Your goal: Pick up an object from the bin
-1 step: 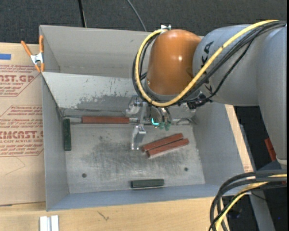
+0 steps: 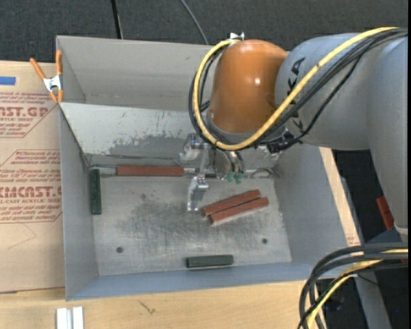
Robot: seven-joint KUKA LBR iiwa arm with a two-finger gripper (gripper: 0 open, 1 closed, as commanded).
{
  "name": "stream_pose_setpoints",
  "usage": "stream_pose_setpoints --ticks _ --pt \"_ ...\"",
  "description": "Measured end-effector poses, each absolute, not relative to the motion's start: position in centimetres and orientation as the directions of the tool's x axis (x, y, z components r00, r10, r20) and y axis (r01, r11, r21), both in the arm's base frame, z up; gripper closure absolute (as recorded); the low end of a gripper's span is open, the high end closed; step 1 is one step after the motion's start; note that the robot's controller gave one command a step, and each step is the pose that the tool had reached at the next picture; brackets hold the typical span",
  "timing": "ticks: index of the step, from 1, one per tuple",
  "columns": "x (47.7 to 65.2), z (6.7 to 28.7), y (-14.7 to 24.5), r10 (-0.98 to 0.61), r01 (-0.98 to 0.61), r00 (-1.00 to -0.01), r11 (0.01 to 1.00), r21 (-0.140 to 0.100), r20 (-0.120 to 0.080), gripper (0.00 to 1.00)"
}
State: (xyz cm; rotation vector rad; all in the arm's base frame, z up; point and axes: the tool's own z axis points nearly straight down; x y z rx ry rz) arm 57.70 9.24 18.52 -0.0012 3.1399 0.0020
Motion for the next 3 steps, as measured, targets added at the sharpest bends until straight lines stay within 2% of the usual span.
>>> stream_pose_setpoints --ticks 1,2,3 --pt "54.7 10.2 4.3 0.032 0.032 -0.999 0.999 0.002 -0.004 0.00" --pt "54.1 12.5 -0.7 -0.070 -0.070 -0.998 0.998 0.000 0.002 0.00" --pt "54.6 12.1 -2.4 -0.042 -0.042 -0.999 0.999 0.001 -0.002 0.00"
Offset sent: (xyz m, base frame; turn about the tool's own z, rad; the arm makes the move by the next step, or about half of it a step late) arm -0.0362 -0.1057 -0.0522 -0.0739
